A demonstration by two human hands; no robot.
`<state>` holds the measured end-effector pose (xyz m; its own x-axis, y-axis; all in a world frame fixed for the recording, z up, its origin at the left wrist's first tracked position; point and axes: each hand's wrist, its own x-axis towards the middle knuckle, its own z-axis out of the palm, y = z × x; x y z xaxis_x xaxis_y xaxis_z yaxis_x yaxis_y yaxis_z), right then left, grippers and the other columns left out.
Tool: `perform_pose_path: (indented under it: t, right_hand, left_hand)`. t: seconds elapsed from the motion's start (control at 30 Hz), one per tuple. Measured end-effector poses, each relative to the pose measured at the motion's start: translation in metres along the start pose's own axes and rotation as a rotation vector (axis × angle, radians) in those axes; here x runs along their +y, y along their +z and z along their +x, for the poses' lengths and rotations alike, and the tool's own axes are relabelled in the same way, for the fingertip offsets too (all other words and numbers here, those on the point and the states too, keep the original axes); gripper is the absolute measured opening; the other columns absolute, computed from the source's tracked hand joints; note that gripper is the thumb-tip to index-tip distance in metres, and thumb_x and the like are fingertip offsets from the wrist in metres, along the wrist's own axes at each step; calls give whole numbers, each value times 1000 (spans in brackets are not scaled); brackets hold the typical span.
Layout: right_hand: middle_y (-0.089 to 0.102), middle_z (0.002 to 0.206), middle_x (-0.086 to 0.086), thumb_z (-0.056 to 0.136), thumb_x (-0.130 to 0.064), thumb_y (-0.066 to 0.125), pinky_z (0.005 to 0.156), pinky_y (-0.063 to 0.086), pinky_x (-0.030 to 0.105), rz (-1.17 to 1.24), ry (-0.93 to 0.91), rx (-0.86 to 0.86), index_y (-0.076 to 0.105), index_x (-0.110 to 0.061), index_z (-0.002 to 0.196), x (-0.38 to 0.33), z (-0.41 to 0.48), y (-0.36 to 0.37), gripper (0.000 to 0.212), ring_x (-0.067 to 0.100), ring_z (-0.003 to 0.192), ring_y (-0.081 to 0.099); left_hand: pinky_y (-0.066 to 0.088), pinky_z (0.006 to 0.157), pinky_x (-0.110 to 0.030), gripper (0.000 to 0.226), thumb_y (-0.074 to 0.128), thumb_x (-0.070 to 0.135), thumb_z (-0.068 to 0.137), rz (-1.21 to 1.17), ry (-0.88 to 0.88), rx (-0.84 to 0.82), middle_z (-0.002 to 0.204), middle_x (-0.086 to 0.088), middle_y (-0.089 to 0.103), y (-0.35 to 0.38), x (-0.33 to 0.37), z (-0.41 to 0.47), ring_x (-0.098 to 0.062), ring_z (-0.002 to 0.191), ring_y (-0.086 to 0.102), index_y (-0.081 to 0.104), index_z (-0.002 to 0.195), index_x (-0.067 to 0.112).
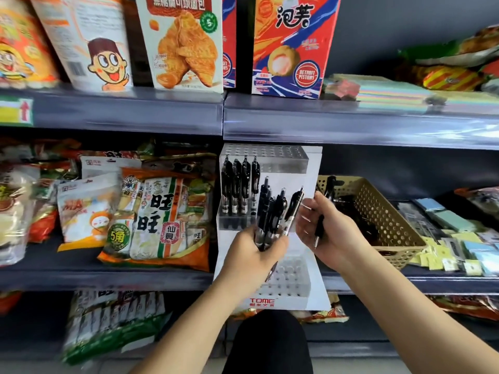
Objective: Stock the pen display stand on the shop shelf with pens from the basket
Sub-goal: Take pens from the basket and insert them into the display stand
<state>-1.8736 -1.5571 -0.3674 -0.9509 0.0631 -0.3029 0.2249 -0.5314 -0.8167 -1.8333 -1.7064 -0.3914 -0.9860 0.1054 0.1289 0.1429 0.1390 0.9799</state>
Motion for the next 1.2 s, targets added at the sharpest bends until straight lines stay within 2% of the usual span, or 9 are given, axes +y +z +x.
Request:
perform_pose_path:
  t: [0.13, 0.27, 0.4, 0.5, 0.57, 0.67, 0.73, 0.97, 1.2]
  right_hand:
    - [52, 60, 5, 96, -33, 41, 43, 34, 18, -82, -69, 128, 44, -16, 63, 0, 5, 15, 37, 12, 43, 44]
    - [35, 53, 3, 98, -33, 36, 36, 15, 15, -262, -156, 129, 38, -16, 68, 0, 10, 24, 35, 10, 36, 22]
    - [44, 65, 2, 100, -34, 38, 47, 40, 23, -515, -228, 53, 41, -16, 82, -2, 11, 35, 25, 11, 50, 43]
    - [50, 83, 5, 97, -15, 47, 56, 53, 27, -620, -278, -36, 42, -16, 86, -4, 14, 45, 13, 13, 65, 54]
    - [52, 89, 8, 92, -6, 55, 64, 56, 30, -767, -379, -64, 42, -15, 89, -4, 17, 49, 16, 17, 72, 58]
    - [60, 93, 11, 86, -6, 65, 76, 56, 40, -943, -560, -16, 44, -13, 101, -8, 19, 52, 27, 22, 79, 63]
    - [64, 93, 9, 85, -9, 67, 81, 54, 44, -1001, -633, 19, 43, -13, 101, -11, 21, 53, 29, 24, 83, 64]
    - [68, 90, 13, 91, -13, 57, 79, 51, 52, -1179, -747, -14, 45, -2, 98, -4, 30, 56, 19, 34, 84, 64]
    - [68, 91, 9, 92, -18, 58, 76, 49, 42, -1352, -736, -12, 46, -1, 100, 7, 34, 56, 22, 30, 85, 61]
  left_hand:
    - [44, 63, -8, 6, 65, 16, 86, -38, 102, 213, 69, 8, 66, -19, -9, 4, 4, 66, 60, 62, 82, 19]
    - [38, 50, -4, 7, 63, 15, 87, -107, 61, 475, 65, 11, 62, -33, -16, 10, 6, 57, 58, 62, 80, 15]
    - [38, 50, -15, 12, 61, 22, 89, -150, -33, 605, 64, 9, 55, -46, -20, 17, -3, 56, 51, 57, 78, 16]
    - [36, 52, -24, 20, 61, 21, 90, -167, -82, 632, 64, 6, 54, -49, -18, 20, -10, 59, 50, 51, 72, 22]
    - [35, 50, -22, 23, 61, 20, 90, -158, -100, 638, 61, 7, 51, -48, -17, 22, -8, 57, 48, 49, 70, 22]
    - [31, 42, -13, 25, 63, 19, 88, -153, -102, 626, 53, 11, 45, -48, -20, 24, -5, 49, 42, 49, 67, 21]
    - [33, 46, -17, 22, 65, 22, 87, -169, -109, 607, 53, 13, 46, -50, -25, 27, -5, 50, 44, 52, 68, 21]
    - [36, 55, -23, 15, 65, 27, 86, -201, -128, 601, 60, 11, 52, -53, -36, 34, -8, 56, 47, 57, 75, 21]
    - [32, 49, -23, 15, 64, 29, 86, -191, -161, 597, 59, 11, 49, -54, -36, 38, -7, 53, 44, 57, 79, 18]
